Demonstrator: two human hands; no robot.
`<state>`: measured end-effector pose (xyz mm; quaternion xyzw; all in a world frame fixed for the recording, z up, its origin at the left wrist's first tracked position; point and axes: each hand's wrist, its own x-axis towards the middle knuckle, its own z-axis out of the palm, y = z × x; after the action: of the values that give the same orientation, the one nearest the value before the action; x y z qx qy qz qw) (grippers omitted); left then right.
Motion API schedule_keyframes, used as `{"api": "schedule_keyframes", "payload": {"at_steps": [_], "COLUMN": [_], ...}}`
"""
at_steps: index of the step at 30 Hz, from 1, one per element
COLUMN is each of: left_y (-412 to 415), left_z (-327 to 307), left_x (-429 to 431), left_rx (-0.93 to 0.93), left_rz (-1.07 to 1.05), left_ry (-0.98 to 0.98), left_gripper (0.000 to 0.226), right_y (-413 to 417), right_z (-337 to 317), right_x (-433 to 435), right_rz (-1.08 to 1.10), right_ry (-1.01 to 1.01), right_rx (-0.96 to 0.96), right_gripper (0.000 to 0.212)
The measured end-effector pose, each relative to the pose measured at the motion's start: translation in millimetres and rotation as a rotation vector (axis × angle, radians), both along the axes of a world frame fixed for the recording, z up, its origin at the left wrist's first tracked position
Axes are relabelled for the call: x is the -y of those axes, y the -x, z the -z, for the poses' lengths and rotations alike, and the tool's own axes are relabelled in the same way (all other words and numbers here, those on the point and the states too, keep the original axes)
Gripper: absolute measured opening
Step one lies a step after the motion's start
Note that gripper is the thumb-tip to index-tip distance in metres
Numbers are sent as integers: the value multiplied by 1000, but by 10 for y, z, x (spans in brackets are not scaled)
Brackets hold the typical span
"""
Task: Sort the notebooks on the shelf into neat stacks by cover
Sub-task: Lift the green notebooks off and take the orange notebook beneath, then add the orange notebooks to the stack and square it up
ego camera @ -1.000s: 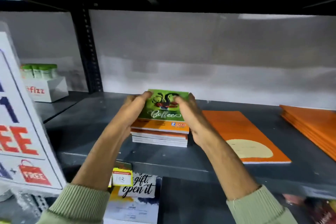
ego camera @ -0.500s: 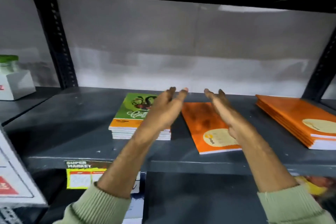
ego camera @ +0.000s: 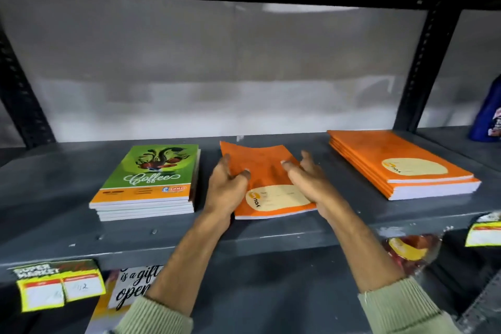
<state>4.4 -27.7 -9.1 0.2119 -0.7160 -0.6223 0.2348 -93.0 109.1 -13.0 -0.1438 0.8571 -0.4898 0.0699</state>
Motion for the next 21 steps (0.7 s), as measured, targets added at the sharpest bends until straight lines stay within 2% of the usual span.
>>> {"api": "schedule_keyframes", "payload": {"at_steps": [2,4,9,10,13,14,16,18,21], "left_y": [-13,13,105,112,247,294,398,529,788], "left_z": [-73,-124,-242,-268,-360,-388,-425,-430,-408], "left_x": [-76,-136,-161,-171,-384,-460,-617,-804,-1180], "left_rx": [-82,-148,-380,-424,-516,-537,-558,-547,-496], "left_rz": [44,66,48,59,89,91,103,125,163], "left_ry": [-164,-241,-513,-552,-627,-645,-662,-630,-548], "left_gripper": [50,66,63,62,59,59,57,54,54], "right_y": [44,75,214,231,309,344,445,570,754], "right_z": [13,-19,-85,-87,-127,-150,-253,-404,-631], "right_x": [-43,-97,-349,-378,-579,-657,-885,-1159,-1615], "right_rz": [14,14,22,11,-70,-66,-20,6,8], "right_ry": [98,154,317,349,546,626,715,692,600], "right_rx": [42,90,173,211,312,321,262,139,-16], "right_gripper": [72,68,60,54,19,15,28,48,50]}}
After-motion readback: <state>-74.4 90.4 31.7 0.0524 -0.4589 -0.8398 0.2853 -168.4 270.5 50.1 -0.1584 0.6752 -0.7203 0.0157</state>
